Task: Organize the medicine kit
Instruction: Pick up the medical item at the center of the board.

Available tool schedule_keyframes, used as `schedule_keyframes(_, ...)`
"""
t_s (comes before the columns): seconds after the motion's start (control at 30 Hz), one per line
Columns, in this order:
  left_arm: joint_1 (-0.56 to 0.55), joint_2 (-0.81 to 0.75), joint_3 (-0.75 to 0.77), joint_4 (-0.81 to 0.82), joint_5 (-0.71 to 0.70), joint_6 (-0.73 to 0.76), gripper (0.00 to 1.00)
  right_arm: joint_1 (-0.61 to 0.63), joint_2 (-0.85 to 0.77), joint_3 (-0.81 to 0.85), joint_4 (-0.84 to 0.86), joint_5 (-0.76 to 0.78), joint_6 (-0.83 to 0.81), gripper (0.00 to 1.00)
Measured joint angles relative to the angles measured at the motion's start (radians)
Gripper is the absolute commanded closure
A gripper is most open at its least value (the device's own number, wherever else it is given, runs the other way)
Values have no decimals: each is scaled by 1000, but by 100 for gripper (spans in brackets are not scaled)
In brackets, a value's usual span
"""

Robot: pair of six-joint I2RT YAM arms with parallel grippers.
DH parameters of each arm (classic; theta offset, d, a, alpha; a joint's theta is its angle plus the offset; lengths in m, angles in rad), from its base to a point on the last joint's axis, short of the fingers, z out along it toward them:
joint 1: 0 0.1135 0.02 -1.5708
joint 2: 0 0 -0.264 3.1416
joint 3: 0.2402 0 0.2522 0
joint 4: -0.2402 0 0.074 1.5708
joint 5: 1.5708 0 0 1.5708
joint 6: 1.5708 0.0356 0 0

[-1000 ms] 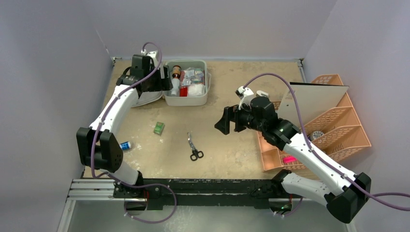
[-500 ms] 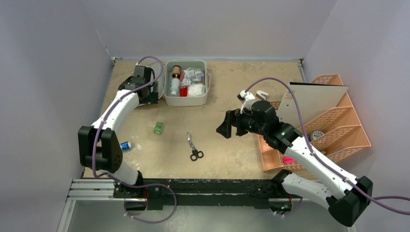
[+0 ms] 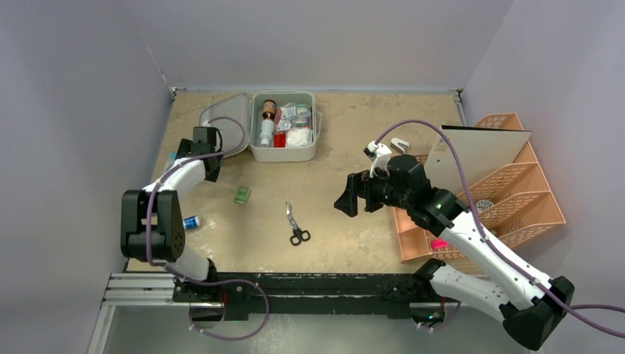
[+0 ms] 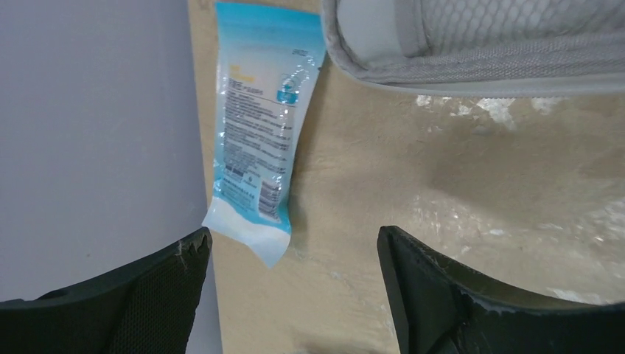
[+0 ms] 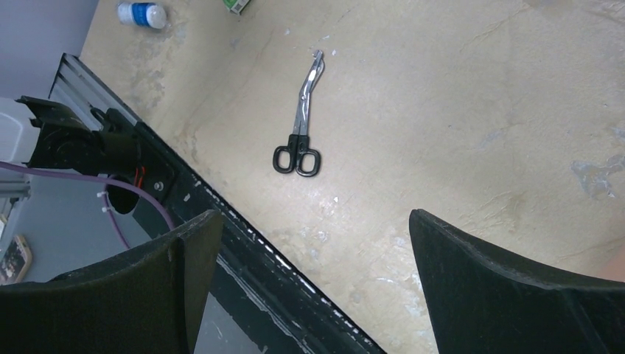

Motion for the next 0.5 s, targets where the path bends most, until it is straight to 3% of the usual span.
schedule_keyframes(0.17,12,87,-57,109,-38,82,24,0,0,3,-8,-7,3,1)
schedule_keyframes(0.5,120,116,-77,200,-51,220,33,0,-33,3,-25,-7,8,1)
